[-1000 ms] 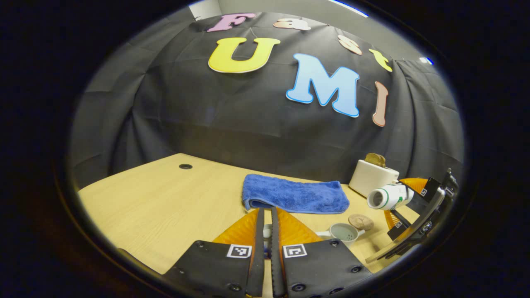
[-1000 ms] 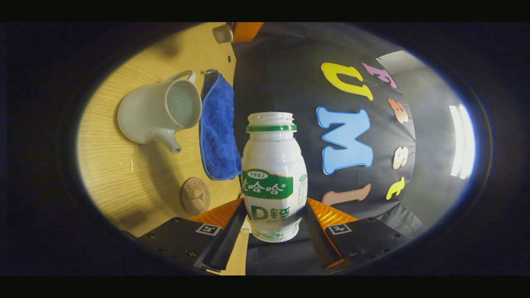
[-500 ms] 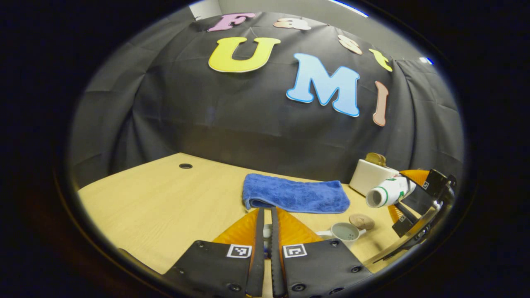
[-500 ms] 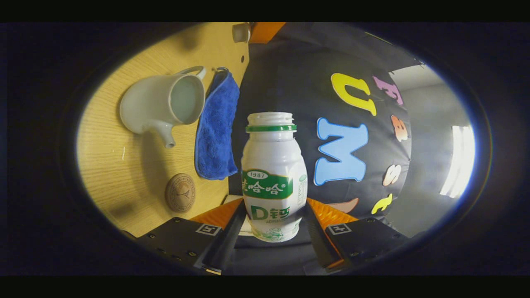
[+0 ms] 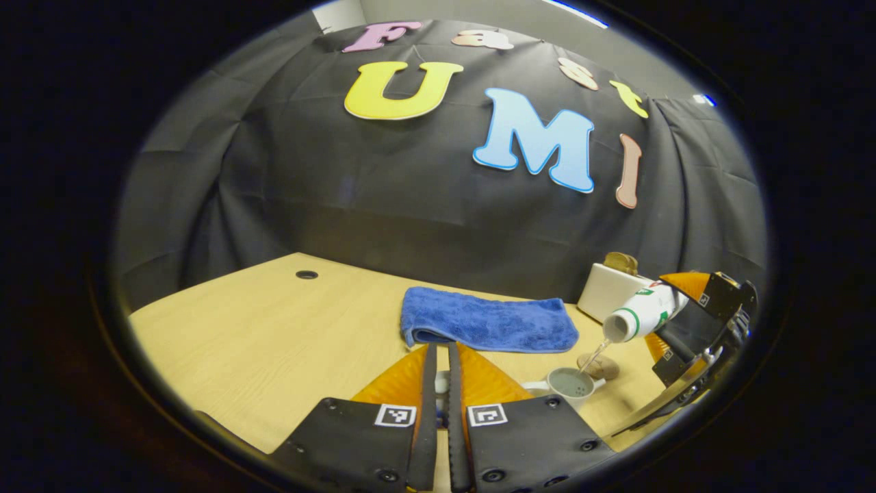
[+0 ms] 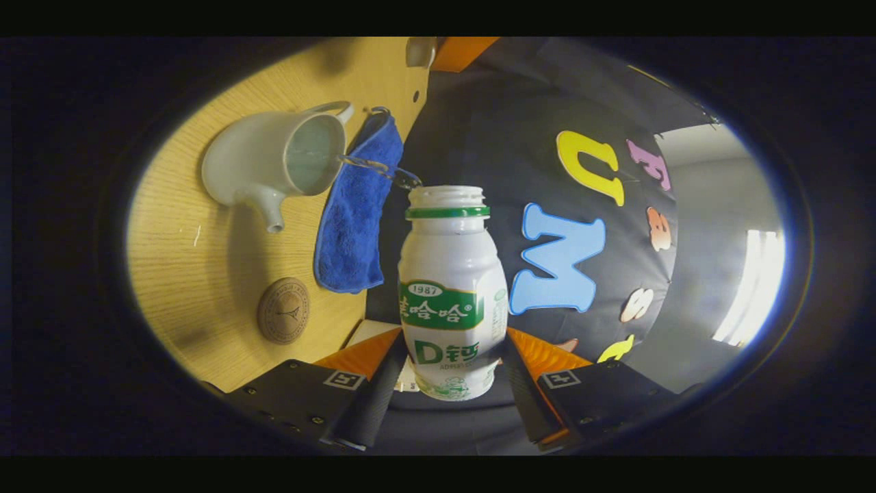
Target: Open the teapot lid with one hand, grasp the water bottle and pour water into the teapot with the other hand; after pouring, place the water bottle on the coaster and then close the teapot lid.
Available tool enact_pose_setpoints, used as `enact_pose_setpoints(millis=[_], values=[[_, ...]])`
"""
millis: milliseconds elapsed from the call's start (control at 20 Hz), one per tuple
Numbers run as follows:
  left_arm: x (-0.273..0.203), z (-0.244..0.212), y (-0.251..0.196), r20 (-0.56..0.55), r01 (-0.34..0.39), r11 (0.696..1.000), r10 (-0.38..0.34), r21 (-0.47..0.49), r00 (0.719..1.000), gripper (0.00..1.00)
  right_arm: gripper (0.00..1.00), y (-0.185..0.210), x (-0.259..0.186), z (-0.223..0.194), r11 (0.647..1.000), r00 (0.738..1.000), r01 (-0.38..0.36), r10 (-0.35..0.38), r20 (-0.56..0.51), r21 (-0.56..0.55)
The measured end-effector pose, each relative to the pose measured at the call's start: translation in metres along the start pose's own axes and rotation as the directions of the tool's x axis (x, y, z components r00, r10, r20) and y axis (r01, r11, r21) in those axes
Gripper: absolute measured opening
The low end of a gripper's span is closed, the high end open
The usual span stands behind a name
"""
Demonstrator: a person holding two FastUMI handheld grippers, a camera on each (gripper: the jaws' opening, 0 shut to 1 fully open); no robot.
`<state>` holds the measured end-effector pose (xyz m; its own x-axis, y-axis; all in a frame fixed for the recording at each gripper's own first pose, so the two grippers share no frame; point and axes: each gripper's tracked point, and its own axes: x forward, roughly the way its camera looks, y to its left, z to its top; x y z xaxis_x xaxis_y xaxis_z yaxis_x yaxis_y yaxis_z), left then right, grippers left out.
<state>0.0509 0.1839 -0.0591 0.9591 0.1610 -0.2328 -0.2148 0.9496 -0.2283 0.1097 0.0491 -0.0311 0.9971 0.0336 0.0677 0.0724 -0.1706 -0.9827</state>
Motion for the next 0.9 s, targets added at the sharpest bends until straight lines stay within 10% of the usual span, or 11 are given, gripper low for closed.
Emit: enact_pose_setpoints(millis=[900], values=[[0.0021, -0.0043, -0.0009, -0.015, 0.004, 1.000, -0.003, 0.005, 1.000, 0.17, 0.78, -0.0037, 0.0018, 0.0037, 0.997, 0.998, 0.050, -0.048, 0.031, -0.066]])
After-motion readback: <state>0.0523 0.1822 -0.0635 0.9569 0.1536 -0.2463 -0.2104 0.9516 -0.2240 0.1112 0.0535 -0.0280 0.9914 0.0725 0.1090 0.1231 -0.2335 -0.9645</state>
